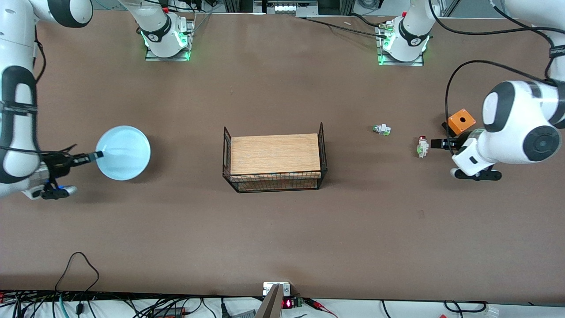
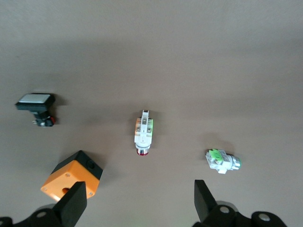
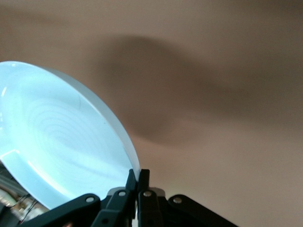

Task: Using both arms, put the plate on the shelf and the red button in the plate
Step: 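Grip the plate rim with the right gripper while the left gripper reaches the button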

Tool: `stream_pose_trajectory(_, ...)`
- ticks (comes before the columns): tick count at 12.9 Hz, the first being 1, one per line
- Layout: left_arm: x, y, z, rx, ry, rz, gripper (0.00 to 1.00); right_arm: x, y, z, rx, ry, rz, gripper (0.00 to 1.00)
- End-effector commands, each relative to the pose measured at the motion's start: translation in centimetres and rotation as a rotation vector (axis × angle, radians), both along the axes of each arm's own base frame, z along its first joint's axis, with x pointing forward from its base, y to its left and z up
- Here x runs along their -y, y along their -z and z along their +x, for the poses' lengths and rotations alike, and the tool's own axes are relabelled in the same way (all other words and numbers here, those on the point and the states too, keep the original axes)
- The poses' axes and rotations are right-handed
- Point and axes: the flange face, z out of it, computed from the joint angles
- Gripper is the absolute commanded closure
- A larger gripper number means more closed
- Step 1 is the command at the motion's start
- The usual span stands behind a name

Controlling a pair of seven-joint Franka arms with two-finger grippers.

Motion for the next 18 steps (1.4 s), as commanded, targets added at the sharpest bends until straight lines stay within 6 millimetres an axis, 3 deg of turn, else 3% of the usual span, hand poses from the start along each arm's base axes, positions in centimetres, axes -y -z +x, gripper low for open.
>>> stream_pose_trajectory(1, -1.1, 1.7, -2.3, 0.017, -0.003, 0.009, 0.0, 0.2, -3.8, -0.8, -0.07, 0.044, 0.024, 1.0)
stream_pose_trajectory(4, -1.2, 3.9, -3.3, 0.021, -0.003, 0.007, 0.0, -0.6, -7.5, -2.2, -0.112, 0.061, 0.107, 1.0)
stream_pose_trajectory(7, -1.6, 6.9, -4.6, 0.055, -0.008, 0.003, 0.0, -4.2, -13.7, -2.4, -0.104, 0.121, 0.064, 1.0)
stream_pose_trajectory(10, -1.4, 10.8, -6.4, 0.079, 0.016, -0.008, 0.0, -12.5, -20.1, -3.0, -0.087, 0.131, -0.065, 1.0)
stream_pose_trajectory(12, -1.3, 12.1, -6.9, 0.08, 0.036, -0.018, 0.0, -17.7, -22.4, -3.6, -0.1, 0.175, -0.149, 1.0)
stream_pose_trajectory(14, -1.5, 13.2, -7.0, 0.087, 0.036, -0.021, 0.0, -23.4, -22.7, -4.1, -0.112, 0.167, -0.216, 1.0)
stream_pose_trajectory(18, -1.7, 16.2, -7.0, 0.098, 0.039, -0.029, 0.0, -32.1, -23.0, -4.5, -0.063, 0.216, -0.304, 1.0)
